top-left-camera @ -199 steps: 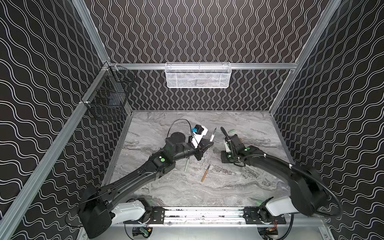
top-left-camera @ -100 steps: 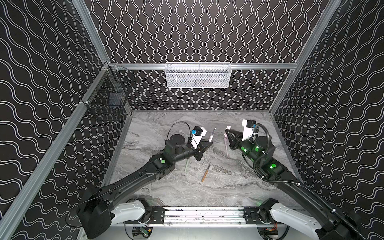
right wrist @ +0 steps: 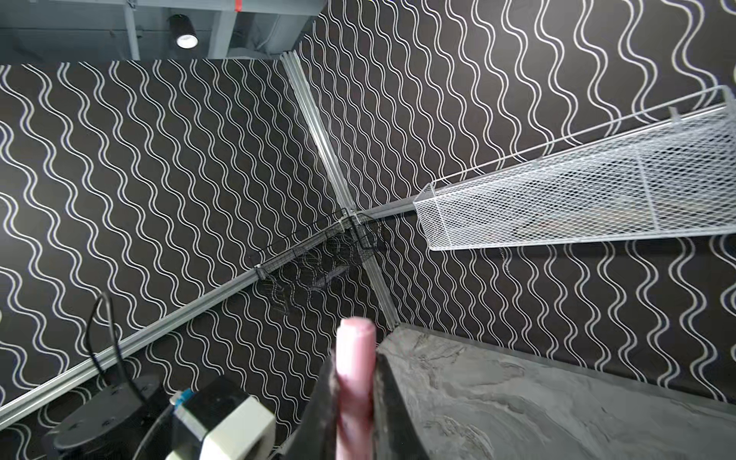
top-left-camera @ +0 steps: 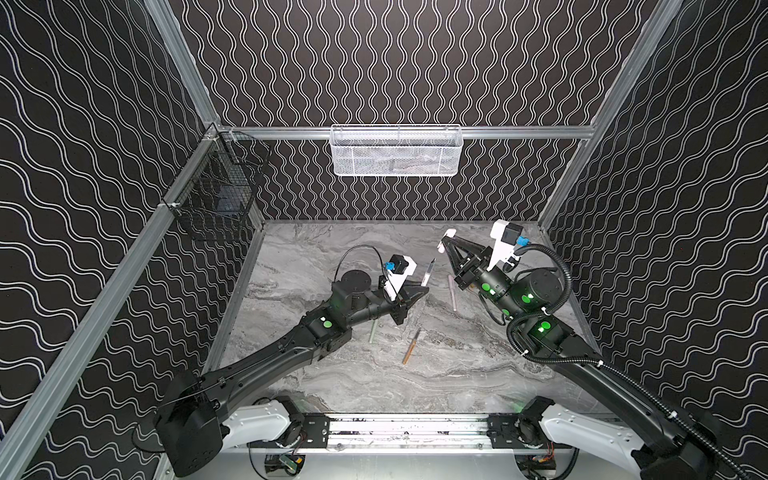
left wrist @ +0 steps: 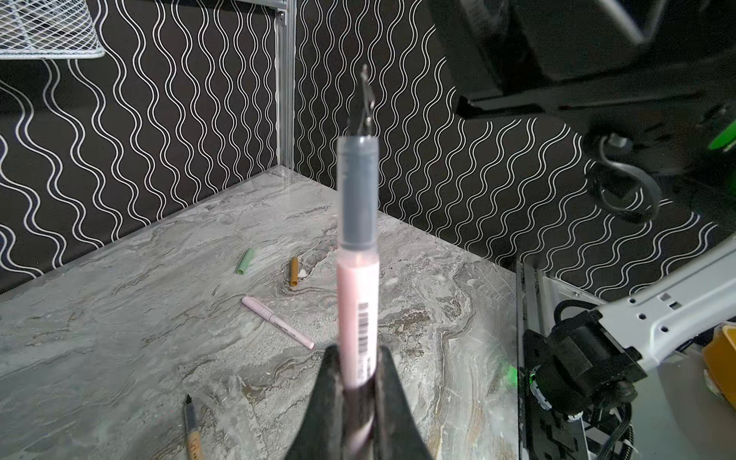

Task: Insert the pens into the pen caps
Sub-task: 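Lift the pink cap with the right gripper and swing it above the held pen, then lower the pink cap onto the pen tip held by the left gripper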

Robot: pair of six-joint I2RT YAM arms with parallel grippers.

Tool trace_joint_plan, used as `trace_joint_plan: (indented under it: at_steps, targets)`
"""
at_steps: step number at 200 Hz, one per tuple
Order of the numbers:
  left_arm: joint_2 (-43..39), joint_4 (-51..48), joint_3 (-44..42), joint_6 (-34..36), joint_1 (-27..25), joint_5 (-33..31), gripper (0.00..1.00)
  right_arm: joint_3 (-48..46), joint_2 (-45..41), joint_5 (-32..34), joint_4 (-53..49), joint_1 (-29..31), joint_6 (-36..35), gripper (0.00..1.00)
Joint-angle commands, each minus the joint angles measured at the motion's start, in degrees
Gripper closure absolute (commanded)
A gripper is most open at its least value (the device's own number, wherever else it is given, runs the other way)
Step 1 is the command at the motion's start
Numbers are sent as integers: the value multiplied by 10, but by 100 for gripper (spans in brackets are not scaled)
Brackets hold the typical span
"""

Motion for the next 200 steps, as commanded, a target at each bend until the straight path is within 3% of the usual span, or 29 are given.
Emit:
trace_joint_plan:
  at_steps: [1, 200]
  targets:
    - [-1, 15, 5, -2, -1, 5, 100, 6, 7, -7, 26, 4, -5, 92]
    - [-4, 12, 6, 2, -4, -1, 100, -18, 9, -14, 12, 12, 8, 91]
